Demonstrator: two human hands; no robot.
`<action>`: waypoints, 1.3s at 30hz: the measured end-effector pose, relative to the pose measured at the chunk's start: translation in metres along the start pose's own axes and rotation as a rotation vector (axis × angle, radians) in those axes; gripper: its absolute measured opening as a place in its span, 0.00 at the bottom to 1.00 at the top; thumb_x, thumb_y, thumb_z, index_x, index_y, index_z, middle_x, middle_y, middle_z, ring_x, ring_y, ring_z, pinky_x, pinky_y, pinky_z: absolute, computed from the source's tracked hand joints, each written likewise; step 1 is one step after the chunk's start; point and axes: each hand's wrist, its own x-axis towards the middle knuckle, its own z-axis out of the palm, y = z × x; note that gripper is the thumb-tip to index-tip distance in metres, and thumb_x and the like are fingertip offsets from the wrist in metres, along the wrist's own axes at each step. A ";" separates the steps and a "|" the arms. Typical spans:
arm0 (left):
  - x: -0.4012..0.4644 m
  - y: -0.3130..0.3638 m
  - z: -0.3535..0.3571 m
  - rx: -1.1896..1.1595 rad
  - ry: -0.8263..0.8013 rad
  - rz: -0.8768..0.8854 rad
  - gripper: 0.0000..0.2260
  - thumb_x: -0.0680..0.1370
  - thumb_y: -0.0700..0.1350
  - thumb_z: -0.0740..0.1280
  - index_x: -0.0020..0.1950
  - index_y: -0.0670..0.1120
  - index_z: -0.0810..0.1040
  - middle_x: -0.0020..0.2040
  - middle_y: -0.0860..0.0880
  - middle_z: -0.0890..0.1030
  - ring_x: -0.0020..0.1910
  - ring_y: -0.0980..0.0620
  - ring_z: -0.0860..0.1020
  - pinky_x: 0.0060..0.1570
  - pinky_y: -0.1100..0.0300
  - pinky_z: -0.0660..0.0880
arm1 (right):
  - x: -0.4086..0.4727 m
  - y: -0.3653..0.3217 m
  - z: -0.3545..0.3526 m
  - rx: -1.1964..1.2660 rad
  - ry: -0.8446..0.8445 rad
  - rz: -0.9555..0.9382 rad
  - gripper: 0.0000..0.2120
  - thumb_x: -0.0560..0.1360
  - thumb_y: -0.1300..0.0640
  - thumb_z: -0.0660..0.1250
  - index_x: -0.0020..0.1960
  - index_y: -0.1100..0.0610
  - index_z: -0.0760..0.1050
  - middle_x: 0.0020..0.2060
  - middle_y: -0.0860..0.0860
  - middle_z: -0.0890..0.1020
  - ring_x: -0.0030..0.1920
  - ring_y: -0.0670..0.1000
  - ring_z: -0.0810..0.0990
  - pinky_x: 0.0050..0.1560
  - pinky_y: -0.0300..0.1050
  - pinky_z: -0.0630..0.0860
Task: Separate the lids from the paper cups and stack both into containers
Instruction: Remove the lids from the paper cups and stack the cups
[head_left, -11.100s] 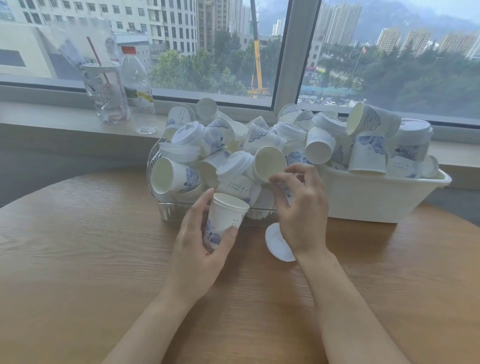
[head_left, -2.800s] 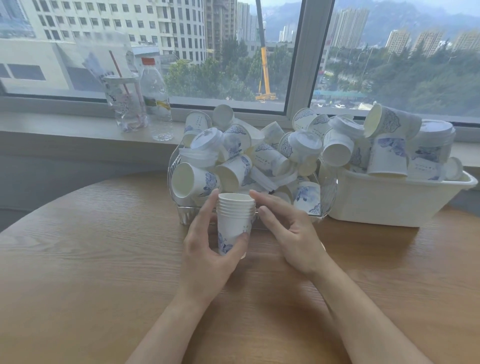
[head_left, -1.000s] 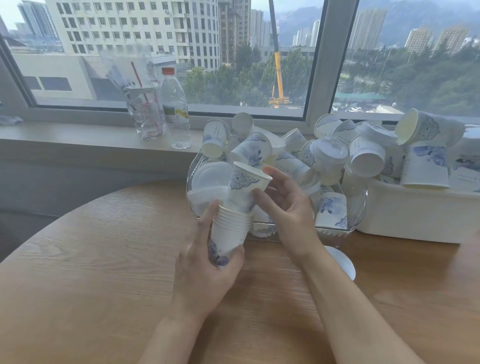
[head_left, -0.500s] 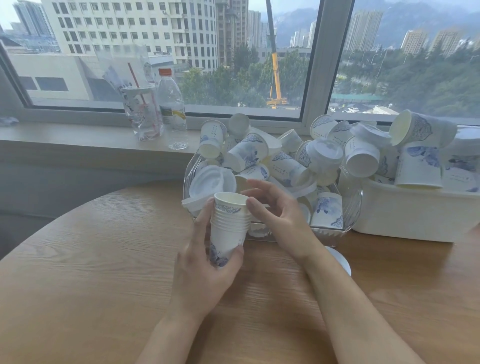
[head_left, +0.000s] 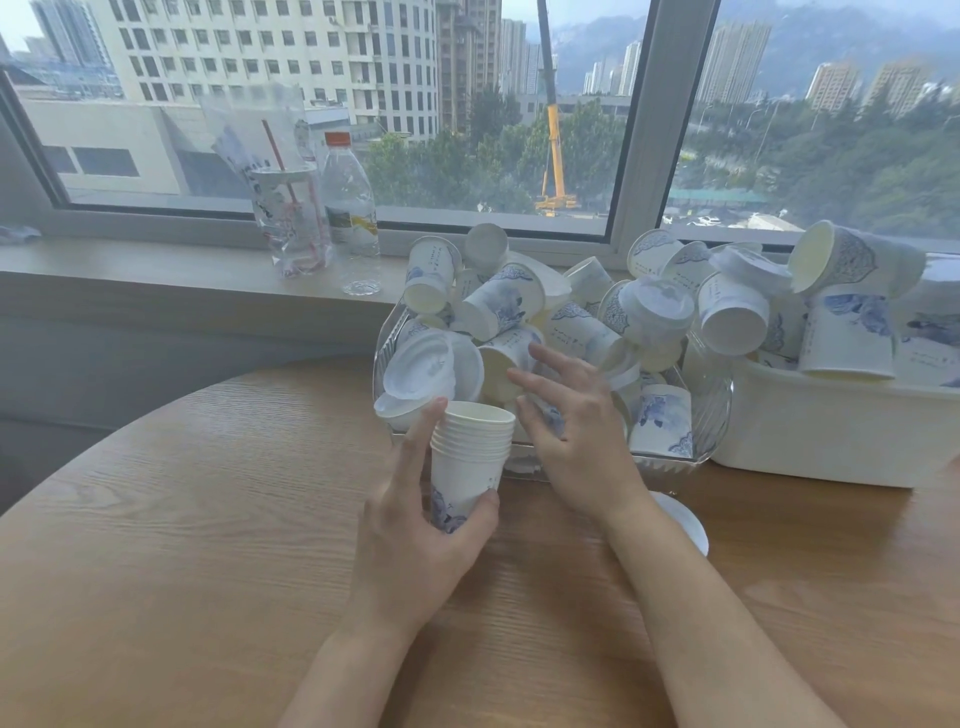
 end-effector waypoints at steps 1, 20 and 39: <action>0.000 0.000 0.000 -0.002 0.001 0.001 0.44 0.70 0.44 0.81 0.79 0.67 0.63 0.62 0.60 0.79 0.50 0.54 0.83 0.43 0.50 0.85 | 0.000 0.001 0.001 -0.044 0.004 -0.010 0.15 0.83 0.55 0.69 0.69 0.50 0.81 0.74 0.43 0.74 0.74 0.41 0.63 0.73 0.27 0.50; 0.000 -0.002 0.004 0.026 -0.038 0.025 0.43 0.70 0.51 0.78 0.81 0.64 0.61 0.67 0.57 0.79 0.57 0.50 0.83 0.50 0.48 0.83 | 0.004 -0.015 -0.033 0.594 -0.016 0.179 0.26 0.75 0.46 0.72 0.71 0.49 0.73 0.57 0.49 0.85 0.57 0.51 0.84 0.64 0.56 0.79; 0.000 -0.002 0.004 0.033 -0.056 0.050 0.50 0.70 0.43 0.81 0.82 0.67 0.56 0.67 0.57 0.78 0.57 0.49 0.82 0.50 0.51 0.83 | 0.007 0.014 -0.043 0.276 -0.138 0.168 0.17 0.77 0.49 0.76 0.65 0.44 0.80 0.54 0.42 0.86 0.48 0.44 0.83 0.48 0.39 0.78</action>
